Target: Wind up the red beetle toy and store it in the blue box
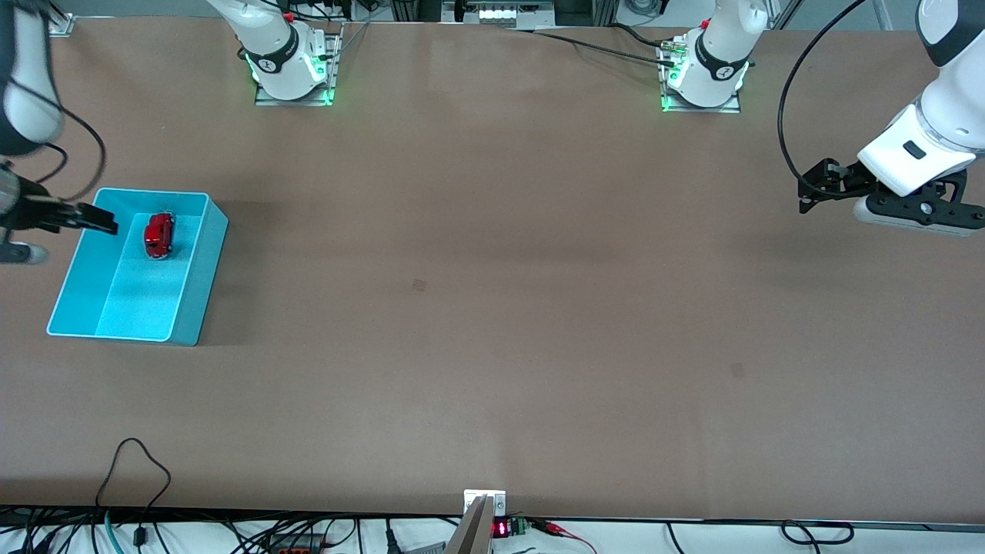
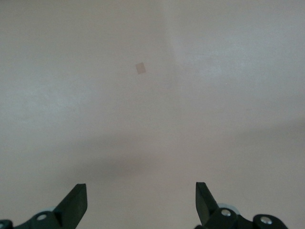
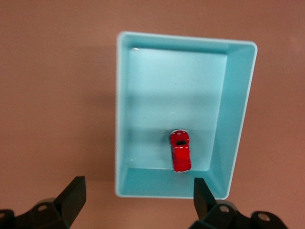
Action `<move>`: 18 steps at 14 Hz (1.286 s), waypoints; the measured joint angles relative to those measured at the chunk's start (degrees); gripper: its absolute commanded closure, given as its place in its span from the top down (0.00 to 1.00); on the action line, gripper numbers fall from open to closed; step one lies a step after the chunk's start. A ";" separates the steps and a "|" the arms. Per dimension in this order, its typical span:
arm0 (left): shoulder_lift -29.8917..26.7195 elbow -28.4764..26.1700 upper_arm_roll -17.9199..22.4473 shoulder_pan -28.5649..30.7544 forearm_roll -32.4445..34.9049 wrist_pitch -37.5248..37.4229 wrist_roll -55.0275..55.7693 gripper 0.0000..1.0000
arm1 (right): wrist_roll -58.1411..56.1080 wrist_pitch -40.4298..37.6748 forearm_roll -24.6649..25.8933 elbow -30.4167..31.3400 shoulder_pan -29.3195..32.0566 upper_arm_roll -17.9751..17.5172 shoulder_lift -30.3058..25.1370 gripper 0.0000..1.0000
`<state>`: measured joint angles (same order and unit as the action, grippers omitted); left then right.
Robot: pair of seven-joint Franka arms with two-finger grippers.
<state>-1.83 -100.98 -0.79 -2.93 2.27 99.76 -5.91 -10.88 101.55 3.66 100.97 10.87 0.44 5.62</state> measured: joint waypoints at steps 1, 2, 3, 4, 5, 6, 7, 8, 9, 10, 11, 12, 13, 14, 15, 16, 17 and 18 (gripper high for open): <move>0.00 0.00 0.00 0.00 0.00 0.00 0.00 1.00 | 0.68 -2.85 -0.48 -2.43 -0.18 -0.85 -0.82 1.00; 0.00 0.00 0.00 0.00 0.00 0.00 0.00 1.00 | 1.26 -5.35 -0.67 -4.26 -0.61 -1.28 -1.55 1.00; 0.00 0.00 0.00 0.00 0.00 0.00 0.00 1.00 | 1.58 -7.72 -0.74 -5.79 -1.29 -1.45 -2.25 1.00; 0.00 0.00 0.00 0.00 0.00 0.00 0.00 1.00 | 1.70 -9.51 -0.75 -7.14 -1.94 -1.48 -2.69 1.00; 0.00 0.00 0.00 0.00 0.00 0.00 0.00 1.00 | 1.71 -10.52 -0.77 -8.37 -2.51 -1.53 -2.95 1.00; 0.00 0.00 0.00 0.00 0.00 0.00 0.00 1.00 | 1.72 -11.08 -0.79 -9.31 -3.16 -1.56 -3.08 1.00; 0.00 0.00 0.00 0.00 0.00 -0.01 0.00 1.00 | 1.81 -11.36 -0.79 -9.95 -3.89 -1.59 -3.09 1.00; 0.00 0.00 0.00 0.00 0.00 -0.01 0.00 1.00 | 1.97 -11.82 -0.79 -10.47 -4.51 -1.62 -3.07 1.00; 0.00 0.00 0.00 0.01 0.00 -0.01 0.00 1.00 | 2.04 -12.95 -0.79 -11.16 -5.00 -1.64 -3.07 1.00; 0.00 0.00 0.00 0.01 0.00 -0.01 0.00 1.00 | 2.08 -14.55 -0.79 -11.95 -5.26 -1.64 -3.06 1.00; 0.00 0.00 0.00 0.00 0.00 -0.01 0.00 1.00 | 2.09 -15.82 -0.79 -12.63 -5.31 -1.64 -3.07 1.00; 0.00 0.00 0.00 0.01 0.00 -0.01 0.00 1.00 | 2.09 -16.38 -0.79 -13.08 -5.31 -1.63 -3.05 1.00; 0.00 0.00 0.00 0.01 0.00 -0.01 0.00 1.00 | 2.09 -16.45 -0.79 -13.31 -5.30 -1.62 -2.98 1.00; 0.00 0.00 0.00 0.01 0.00 -0.01 0.00 1.00 | 2.17 -16.45 -1.12 -13.34 -5.29 -1.61 -2.81 1.00; 0.00 0.00 0.00 0.01 0.00 -0.01 0.00 1.00 | 2.43 -16.45 -1.87 -13.36 -5.30 -1.60 -2.50 1.00; 0.00 0.00 0.00 0.01 0.00 -0.01 0.00 1.00 | 3.18 -16.45 -2.46 -13.37 -5.30 -1.60 -2.17 1.00; 0.00 0.00 0.00 0.01 0.00 -0.01 0.00 1.00 | 4.52 -16.45 -2.79 -13.38 -5.31 -1.60 -1.92 1.00; 0.00 0.00 0.00 0.01 0.00 -0.01 0.00 1.00 | 5.72 -16.48 -2.92 -13.39 -5.31 -1.60 -1.80 1.00</move>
<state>-1.83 -100.98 -0.79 -2.92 2.27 99.75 -5.90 -5.16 85.07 0.74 87.58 5.57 -1.17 3.81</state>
